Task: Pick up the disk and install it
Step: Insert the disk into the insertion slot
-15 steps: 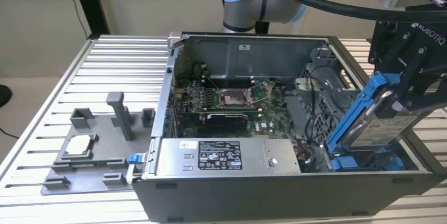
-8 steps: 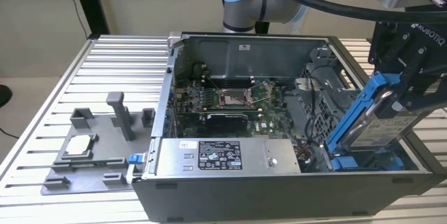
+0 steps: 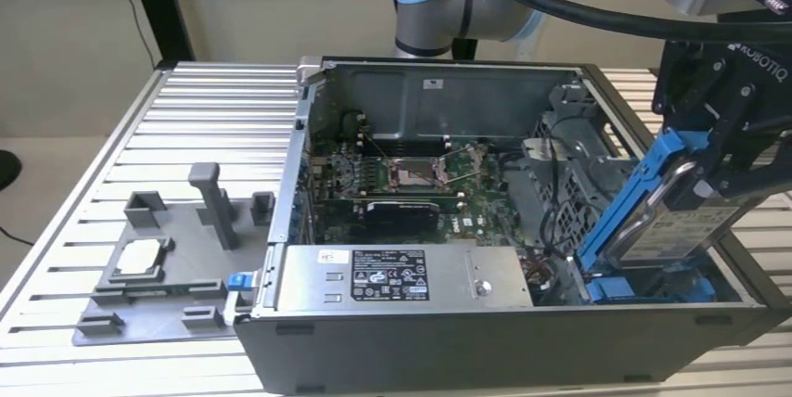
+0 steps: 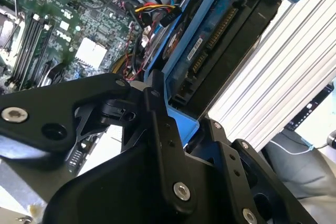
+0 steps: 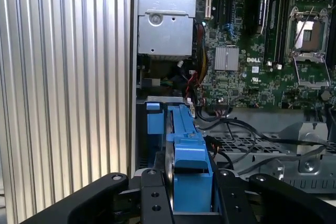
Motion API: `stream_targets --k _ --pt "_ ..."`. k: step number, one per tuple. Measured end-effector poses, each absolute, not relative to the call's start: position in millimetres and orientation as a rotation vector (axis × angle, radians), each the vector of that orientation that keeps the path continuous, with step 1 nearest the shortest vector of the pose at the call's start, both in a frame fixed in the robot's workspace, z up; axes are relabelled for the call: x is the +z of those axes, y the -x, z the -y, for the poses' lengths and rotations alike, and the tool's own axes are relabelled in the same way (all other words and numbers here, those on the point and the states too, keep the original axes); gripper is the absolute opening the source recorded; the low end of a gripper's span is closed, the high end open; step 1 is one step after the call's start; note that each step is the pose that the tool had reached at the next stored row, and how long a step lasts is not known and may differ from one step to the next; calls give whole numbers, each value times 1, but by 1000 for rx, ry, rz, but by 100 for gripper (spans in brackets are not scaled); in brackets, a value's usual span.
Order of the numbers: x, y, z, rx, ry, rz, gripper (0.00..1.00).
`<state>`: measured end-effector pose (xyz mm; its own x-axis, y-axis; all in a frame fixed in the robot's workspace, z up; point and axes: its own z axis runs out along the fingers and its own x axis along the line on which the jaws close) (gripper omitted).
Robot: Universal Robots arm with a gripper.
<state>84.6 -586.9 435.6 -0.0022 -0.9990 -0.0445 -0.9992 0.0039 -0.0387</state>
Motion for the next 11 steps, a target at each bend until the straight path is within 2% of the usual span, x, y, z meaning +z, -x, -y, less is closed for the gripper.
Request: stream_targets --k 11 --pt "427 -85 591 4 2139 -2220 0"
